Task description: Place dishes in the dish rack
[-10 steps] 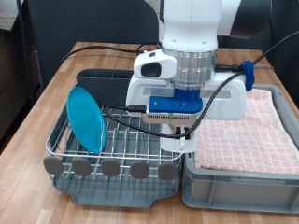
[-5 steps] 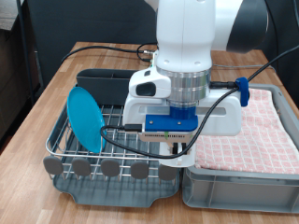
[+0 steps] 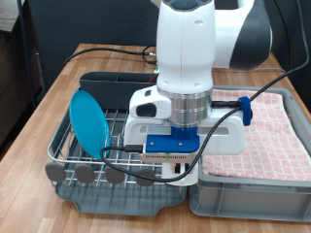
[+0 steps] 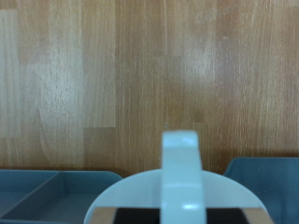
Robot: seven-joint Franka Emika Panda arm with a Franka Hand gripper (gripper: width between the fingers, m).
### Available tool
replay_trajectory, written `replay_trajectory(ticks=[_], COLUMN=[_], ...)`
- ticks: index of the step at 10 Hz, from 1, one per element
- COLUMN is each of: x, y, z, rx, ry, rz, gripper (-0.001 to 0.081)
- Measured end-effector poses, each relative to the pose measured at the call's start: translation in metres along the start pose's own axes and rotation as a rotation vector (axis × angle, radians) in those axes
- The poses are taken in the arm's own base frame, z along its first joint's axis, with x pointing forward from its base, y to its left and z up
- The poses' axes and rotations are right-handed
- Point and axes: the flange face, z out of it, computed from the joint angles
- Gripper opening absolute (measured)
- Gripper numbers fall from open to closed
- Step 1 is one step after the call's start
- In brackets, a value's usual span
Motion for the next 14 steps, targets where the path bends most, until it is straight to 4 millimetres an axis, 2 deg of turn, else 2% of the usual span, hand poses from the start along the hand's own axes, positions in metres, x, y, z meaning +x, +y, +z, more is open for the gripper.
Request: replay_trajectory(ticks=[4,9,10,11,13,14], x=[0.005,0.012,0.012,0.013,0.016,0.017], y=[0.001,0.001,-0.001,-0.003,-0.007,-0.009], z=[0.019,0.031,0.031,0.030,0.024,0.019], rx=[-0.013,-0.024,-0.036,-0.040,-0.045,-0.053], ry=[0.000,-0.035,-0.077,-0.119,-0.185,-0.205], rz=[0.000,-0.006,-0.003,-0.008,-0.023,-0.026], gripper=[0.0071,0.0078,0.0259,0.0259,0.0593,0.0593])
